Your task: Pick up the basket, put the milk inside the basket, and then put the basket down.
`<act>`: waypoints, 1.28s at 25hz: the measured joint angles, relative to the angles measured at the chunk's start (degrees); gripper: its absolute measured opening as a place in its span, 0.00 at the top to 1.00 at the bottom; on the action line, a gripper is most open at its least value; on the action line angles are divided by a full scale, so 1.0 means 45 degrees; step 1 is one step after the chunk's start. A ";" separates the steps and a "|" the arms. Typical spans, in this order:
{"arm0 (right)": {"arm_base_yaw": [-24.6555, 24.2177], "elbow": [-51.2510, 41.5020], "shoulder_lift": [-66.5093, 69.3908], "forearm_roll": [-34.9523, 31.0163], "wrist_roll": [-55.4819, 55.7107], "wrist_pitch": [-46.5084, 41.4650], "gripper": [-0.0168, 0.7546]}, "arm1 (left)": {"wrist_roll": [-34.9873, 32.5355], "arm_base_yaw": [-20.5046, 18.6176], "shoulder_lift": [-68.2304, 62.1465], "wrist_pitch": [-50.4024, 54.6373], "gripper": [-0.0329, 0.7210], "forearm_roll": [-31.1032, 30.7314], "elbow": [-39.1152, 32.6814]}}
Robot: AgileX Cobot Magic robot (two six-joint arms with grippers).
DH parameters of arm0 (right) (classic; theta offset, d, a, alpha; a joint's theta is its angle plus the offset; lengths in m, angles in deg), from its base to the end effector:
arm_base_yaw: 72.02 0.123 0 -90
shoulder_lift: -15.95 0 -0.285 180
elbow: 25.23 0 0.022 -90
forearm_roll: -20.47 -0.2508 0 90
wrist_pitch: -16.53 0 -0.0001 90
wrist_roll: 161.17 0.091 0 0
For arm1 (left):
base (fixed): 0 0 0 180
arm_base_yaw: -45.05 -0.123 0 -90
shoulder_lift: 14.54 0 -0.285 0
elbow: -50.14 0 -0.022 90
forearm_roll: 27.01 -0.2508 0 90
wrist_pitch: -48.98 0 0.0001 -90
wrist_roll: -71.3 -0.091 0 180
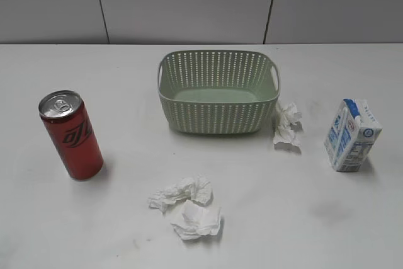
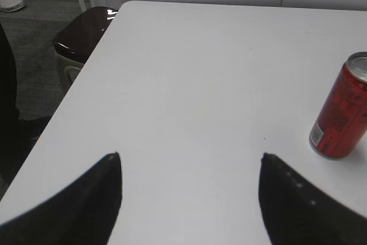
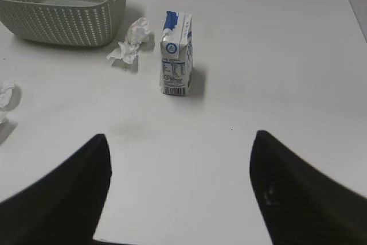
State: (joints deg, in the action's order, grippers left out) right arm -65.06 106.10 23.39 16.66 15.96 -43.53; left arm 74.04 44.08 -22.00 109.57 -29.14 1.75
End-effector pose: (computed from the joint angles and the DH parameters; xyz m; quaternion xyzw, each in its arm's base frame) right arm -0.0057 0.0046 0.2779 -0.0738 0.8451 0.0521 0.5268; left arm -0.0060 0.0028 0.2784 -0.0283 0.8495 0.0104 0.5268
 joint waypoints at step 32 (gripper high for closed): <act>0.0000 0.0000 0.0000 0.0000 0.0000 0.0000 0.24 | 0.0000 0.0000 -0.0014 -0.0884 0.21 0.0000 0.0272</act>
State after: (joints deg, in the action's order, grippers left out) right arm -65.06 106.10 23.39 16.66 15.96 -43.53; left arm 74.04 44.08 -22.06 105.59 -29.14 2.98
